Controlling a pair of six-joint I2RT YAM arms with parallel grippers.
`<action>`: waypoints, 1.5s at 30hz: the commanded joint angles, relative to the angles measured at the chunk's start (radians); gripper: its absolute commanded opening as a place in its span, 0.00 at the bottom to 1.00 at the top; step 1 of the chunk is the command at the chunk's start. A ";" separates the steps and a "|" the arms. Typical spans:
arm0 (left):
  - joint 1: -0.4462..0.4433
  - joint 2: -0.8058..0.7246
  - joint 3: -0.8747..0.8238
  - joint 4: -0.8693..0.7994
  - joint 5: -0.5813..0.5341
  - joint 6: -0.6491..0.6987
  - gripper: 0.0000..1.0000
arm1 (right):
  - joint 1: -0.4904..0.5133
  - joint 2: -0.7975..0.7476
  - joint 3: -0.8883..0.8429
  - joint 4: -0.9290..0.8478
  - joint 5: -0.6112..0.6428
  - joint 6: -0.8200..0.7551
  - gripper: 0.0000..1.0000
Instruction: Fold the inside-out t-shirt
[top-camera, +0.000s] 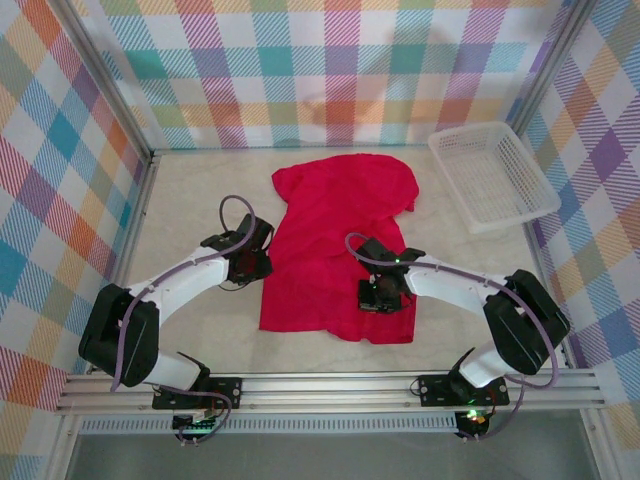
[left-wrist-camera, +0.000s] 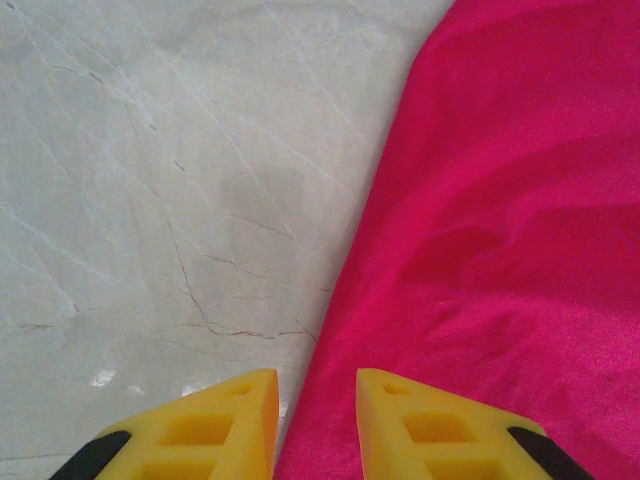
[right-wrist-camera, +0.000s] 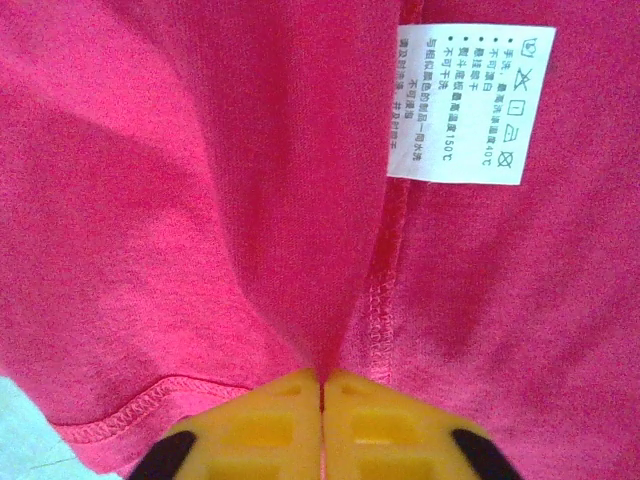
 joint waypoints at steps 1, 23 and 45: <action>-0.013 0.009 0.022 -0.031 -0.008 0.015 0.27 | 0.005 0.017 0.027 -0.033 0.003 -0.010 0.00; -0.241 -0.231 -0.142 0.522 0.489 0.325 0.69 | -0.007 -0.094 0.299 -0.167 0.078 -0.026 0.00; -0.405 0.099 -0.108 0.515 -0.054 0.368 0.88 | -0.090 -0.134 0.336 -0.139 0.065 0.002 0.00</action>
